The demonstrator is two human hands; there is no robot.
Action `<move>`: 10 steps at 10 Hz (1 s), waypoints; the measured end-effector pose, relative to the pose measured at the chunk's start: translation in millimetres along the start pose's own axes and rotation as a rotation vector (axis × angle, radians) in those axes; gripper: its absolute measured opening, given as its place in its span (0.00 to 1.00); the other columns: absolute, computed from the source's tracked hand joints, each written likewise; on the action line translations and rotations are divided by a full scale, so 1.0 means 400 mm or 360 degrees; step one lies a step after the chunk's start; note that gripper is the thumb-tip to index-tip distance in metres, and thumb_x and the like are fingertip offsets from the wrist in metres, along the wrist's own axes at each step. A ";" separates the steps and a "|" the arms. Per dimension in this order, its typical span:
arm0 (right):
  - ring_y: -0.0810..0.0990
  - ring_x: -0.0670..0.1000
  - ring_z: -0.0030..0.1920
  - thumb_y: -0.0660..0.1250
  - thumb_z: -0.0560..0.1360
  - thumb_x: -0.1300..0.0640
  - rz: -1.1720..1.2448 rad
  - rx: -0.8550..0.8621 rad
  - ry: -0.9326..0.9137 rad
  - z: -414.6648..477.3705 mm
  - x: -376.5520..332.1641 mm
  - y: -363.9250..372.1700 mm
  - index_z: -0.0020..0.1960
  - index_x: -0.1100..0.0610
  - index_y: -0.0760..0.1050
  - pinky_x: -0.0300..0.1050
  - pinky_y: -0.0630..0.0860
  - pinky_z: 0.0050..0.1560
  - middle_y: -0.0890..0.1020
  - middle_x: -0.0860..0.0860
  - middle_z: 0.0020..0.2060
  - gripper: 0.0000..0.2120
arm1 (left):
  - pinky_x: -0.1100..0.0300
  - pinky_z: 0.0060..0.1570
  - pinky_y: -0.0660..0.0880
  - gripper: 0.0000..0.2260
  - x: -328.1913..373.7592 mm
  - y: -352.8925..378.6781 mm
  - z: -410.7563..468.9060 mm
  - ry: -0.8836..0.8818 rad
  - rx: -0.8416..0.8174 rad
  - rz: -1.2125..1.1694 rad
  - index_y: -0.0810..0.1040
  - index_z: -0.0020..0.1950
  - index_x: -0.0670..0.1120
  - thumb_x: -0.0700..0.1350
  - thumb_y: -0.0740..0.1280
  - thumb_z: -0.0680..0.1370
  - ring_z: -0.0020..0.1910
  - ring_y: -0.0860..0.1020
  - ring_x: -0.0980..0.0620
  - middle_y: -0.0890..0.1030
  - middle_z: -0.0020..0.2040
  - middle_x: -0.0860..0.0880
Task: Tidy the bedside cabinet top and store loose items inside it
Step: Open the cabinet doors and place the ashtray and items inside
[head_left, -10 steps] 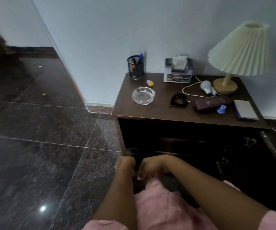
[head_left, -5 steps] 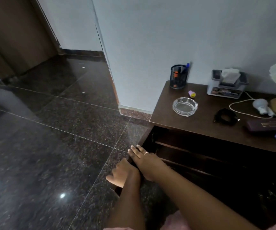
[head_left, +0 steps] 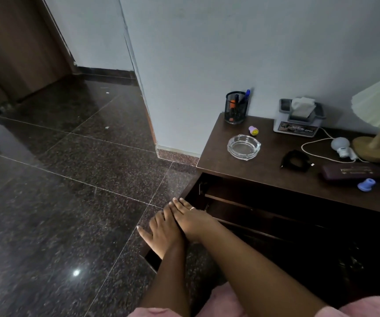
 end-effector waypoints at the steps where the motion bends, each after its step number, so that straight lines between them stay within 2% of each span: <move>1: 0.40 0.50 0.77 0.58 0.78 0.63 0.0093 -0.0047 0.0053 -0.026 0.049 -0.005 0.77 0.56 0.37 0.52 0.56 0.75 0.40 0.50 0.77 0.37 | 0.34 0.70 0.43 0.24 0.047 0.005 -0.003 0.0096 0.0042 0.0013 0.53 0.75 0.51 0.43 0.55 0.79 0.76 0.52 0.49 0.57 0.77 0.50; 2: 0.43 0.52 0.77 0.57 0.76 0.66 0.0225 0.0192 0.0151 -0.065 0.146 -0.061 0.77 0.58 0.41 0.46 0.48 0.76 0.45 0.54 0.78 0.36 | 0.33 0.69 0.39 0.31 0.124 0.005 -0.001 0.0123 -0.0003 -0.0074 0.49 0.75 0.57 0.44 0.60 0.77 0.77 0.44 0.51 0.49 0.78 0.53; 3: 0.52 0.52 0.77 0.55 0.74 0.68 0.0579 0.0626 0.0400 -0.117 0.270 -0.143 0.77 0.58 0.50 0.44 0.51 0.76 0.54 0.55 0.77 0.33 | 0.36 0.70 0.43 0.29 0.237 -0.018 -0.009 -0.0083 -0.0117 -0.0464 0.52 0.76 0.57 0.40 0.58 0.78 0.77 0.43 0.53 0.48 0.78 0.55; 4: 0.60 0.55 0.74 0.57 0.74 0.68 0.0874 0.0899 0.0714 -0.154 0.399 -0.202 0.75 0.61 0.57 0.43 0.57 0.73 0.62 0.58 0.74 0.30 | 0.47 0.73 0.50 0.24 0.349 -0.040 -0.021 -0.0248 -0.0188 -0.1109 0.59 0.76 0.48 0.39 0.58 0.80 0.77 0.51 0.49 0.55 0.78 0.49; 5: 0.62 0.56 0.73 0.60 0.76 0.62 0.1279 0.0952 0.0972 -0.155 0.496 -0.208 0.75 0.61 0.57 0.46 0.60 0.72 0.63 0.59 0.73 0.29 | 0.55 0.72 0.53 0.23 0.470 -0.040 -0.045 -0.0070 -0.0256 -0.1498 0.58 0.76 0.46 0.40 0.57 0.81 0.77 0.53 0.50 0.54 0.78 0.49; 6: 0.66 0.57 0.71 0.62 0.76 0.58 0.1530 0.1032 0.1044 -0.117 0.552 -0.213 0.74 0.61 0.59 0.49 0.64 0.70 0.67 0.59 0.71 0.28 | 0.57 0.73 0.55 0.23 0.524 -0.018 -0.024 0.0026 -0.0348 -0.1762 0.56 0.76 0.47 0.40 0.56 0.81 0.76 0.55 0.51 0.54 0.78 0.49; 7: 0.65 0.58 0.71 0.62 0.77 0.53 0.1550 0.1100 0.1185 -0.076 0.607 -0.225 0.74 0.62 0.57 0.49 0.63 0.70 0.67 0.60 0.71 0.30 | 0.56 0.72 0.59 0.23 0.537 -0.009 0.028 -0.0082 -0.0402 -0.2095 0.57 0.76 0.51 0.41 0.56 0.82 0.75 0.59 0.51 0.57 0.77 0.49; 8: 0.68 0.61 0.69 0.62 0.77 0.46 0.1485 0.1165 0.1261 -0.032 0.651 -0.240 0.76 0.60 0.50 0.52 0.65 0.69 0.65 0.61 0.72 0.36 | 0.60 0.65 0.61 0.23 0.546 -0.012 0.069 -0.0093 -0.0400 -0.2311 0.58 0.76 0.54 0.41 0.56 0.82 0.74 0.61 0.52 0.58 0.77 0.49; 9: 0.79 0.63 0.57 0.62 0.75 0.46 0.1310 0.1086 0.1374 0.001 0.688 -0.256 0.75 0.56 0.54 0.56 0.76 0.59 0.74 0.58 0.65 0.34 | 0.60 0.65 0.61 0.23 0.540 0.015 0.086 -0.0178 -0.0468 -0.2351 0.57 0.76 0.53 0.41 0.56 0.82 0.73 0.62 0.52 0.59 0.76 0.48; 10: 0.82 0.61 0.50 0.58 0.74 0.54 0.1086 0.1060 0.1453 0.009 0.714 -0.274 0.65 0.56 0.67 0.52 0.80 0.52 0.80 0.57 0.56 0.20 | 0.57 0.69 0.60 0.23 0.524 0.032 0.099 -0.0238 -0.0509 -0.2328 0.57 0.76 0.52 0.41 0.56 0.82 0.73 0.61 0.52 0.59 0.76 0.48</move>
Point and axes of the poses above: each hand's wrist, its own z-axis towards the middle knuckle, its own y-axis out of the palm, x = y × z, the point moved 7 cm from there along z, towards the middle knuckle
